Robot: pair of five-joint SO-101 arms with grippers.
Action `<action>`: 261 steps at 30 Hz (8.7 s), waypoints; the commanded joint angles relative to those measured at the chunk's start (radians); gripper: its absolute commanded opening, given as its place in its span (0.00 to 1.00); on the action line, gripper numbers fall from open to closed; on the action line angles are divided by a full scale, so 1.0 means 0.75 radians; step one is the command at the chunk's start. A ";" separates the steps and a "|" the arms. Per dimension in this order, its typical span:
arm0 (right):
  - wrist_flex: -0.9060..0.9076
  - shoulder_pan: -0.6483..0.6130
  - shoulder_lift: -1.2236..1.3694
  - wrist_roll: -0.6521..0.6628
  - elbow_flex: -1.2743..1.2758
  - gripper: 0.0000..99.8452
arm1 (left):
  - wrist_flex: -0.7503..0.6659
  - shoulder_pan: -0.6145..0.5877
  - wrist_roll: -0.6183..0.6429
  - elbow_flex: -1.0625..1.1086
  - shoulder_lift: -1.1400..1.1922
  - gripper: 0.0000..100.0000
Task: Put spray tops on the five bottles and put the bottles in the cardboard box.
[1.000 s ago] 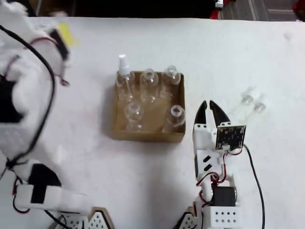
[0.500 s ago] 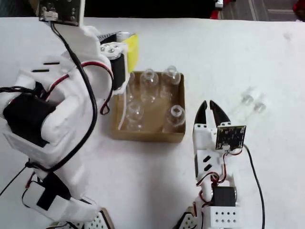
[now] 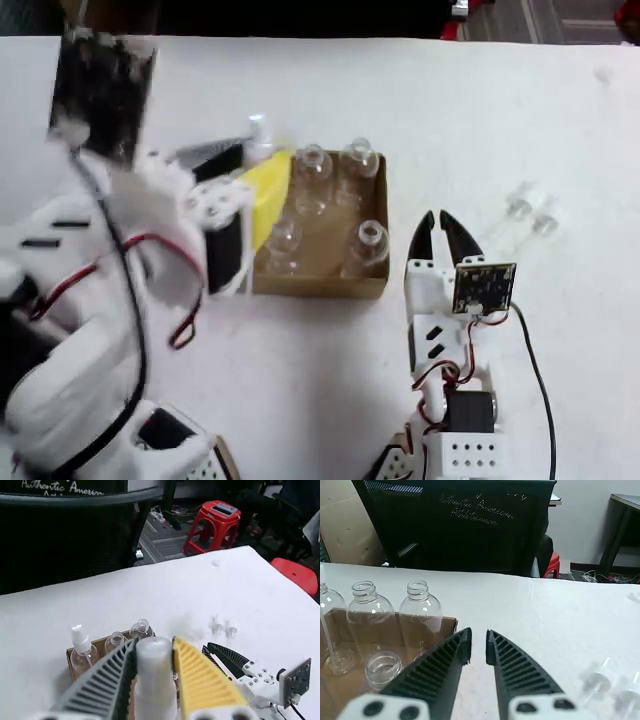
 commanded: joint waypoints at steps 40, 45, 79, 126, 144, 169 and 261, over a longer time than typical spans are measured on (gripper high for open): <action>-0.005 -0.001 -0.011 0.020 0.010 0.04 | -2.561 -0.206 -0.256 1.526 0.171 0.02; -0.005 -0.001 -0.011 0.020 0.010 0.04 | -2.557 -0.202 -0.256 1.526 0.161 0.02; -0.005 -0.009 -0.011 0.084 0.010 0.04 | -2.561 -0.261 -0.125 1.682 0.171 0.02; -0.005 -0.009 -0.011 0.090 0.010 0.04 | -3.361 -0.197 -0.252 2.275 0.480 0.02; -0.005 -0.009 -0.011 0.090 0.010 0.04 | -3.449 -0.224 -0.276 2.254 0.690 0.02; -0.005 -0.007 -0.011 0.092 0.010 0.04 | -3.288 -0.232 -0.272 2.390 0.425 0.15; 0.001 -0.011 -0.011 0.092 0.010 0.04 | -0.990 -0.267 -0.010 1.248 0.265 0.02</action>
